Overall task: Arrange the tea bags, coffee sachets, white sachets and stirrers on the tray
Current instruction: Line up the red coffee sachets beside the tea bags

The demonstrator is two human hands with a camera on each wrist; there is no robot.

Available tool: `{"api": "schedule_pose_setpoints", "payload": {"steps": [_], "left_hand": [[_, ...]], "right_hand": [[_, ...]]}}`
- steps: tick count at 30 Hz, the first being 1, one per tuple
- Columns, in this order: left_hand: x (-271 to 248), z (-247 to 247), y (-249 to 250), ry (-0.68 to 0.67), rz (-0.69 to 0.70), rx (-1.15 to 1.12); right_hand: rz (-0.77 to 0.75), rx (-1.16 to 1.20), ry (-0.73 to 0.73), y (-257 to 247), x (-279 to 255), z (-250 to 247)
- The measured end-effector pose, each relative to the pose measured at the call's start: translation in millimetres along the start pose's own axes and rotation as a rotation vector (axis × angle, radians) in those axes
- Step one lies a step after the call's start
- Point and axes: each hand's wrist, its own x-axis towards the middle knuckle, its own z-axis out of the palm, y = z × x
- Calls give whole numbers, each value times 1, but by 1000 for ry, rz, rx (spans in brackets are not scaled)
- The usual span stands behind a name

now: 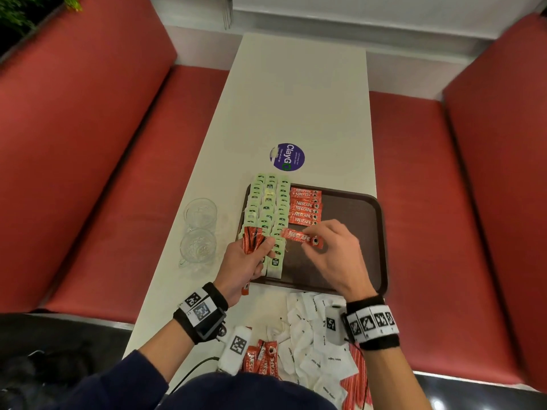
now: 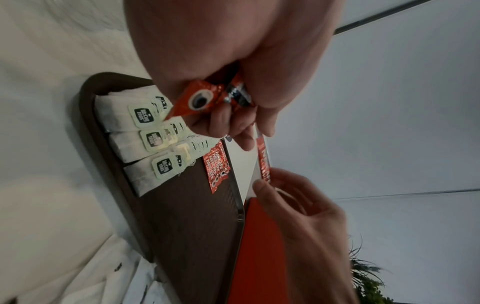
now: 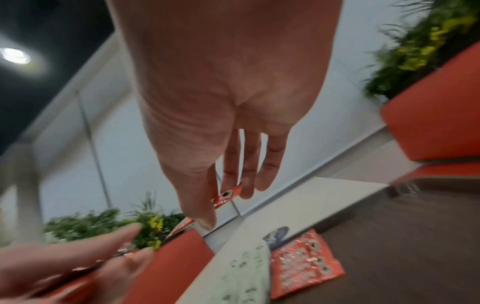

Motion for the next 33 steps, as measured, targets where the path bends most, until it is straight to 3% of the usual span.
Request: {"api": "schedule_pose_setpoints", "payload": {"steps": [6,11,23,33], "left_hand": [[-8,-9,0,-11,-75,-69],[-13,-18,1,-1,-93,-62],[-17,-30,-1,22,-118,-65],[-15,-25,9,-137,-213,-369]], "right_hand": [[248,-73,-68,61,49,28],[241,-174,-168,69,72,51],[273,-161,-184,71,83,63],[231,-147,-125,56,77,54]]}}
